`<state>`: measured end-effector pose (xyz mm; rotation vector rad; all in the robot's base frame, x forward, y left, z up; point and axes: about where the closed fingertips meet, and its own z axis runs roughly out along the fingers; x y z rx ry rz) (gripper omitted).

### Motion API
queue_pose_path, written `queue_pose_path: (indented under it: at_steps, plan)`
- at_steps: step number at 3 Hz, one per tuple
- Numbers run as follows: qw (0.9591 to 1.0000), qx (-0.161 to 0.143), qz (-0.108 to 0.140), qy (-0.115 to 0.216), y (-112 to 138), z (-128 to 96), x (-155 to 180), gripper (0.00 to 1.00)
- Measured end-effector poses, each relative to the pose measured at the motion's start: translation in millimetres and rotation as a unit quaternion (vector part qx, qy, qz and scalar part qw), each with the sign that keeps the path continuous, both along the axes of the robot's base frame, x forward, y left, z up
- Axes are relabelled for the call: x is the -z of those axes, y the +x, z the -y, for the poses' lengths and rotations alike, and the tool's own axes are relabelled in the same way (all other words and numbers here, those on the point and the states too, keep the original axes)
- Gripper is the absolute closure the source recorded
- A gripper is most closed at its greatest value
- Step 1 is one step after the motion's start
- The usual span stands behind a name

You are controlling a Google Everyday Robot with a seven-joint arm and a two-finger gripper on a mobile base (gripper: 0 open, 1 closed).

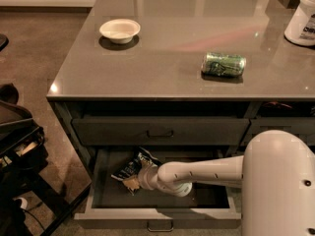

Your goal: Pick blue chip bag from middle drawer and place on counter

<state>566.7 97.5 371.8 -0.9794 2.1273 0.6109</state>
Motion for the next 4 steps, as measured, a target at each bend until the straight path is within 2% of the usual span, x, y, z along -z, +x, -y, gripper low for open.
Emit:
queue_pose_path:
  at_steps: [2, 3, 4]
  plan:
    - [1.0000, 0.000, 0.000, 0.000, 0.0, 0.0, 0.0, 0.88]
    - [1.0000, 0.000, 0.000, 0.000, 0.0, 0.0, 0.0, 1.00]
    - [1.0000, 0.000, 0.000, 0.000, 0.0, 0.0, -5.9, 1.00]
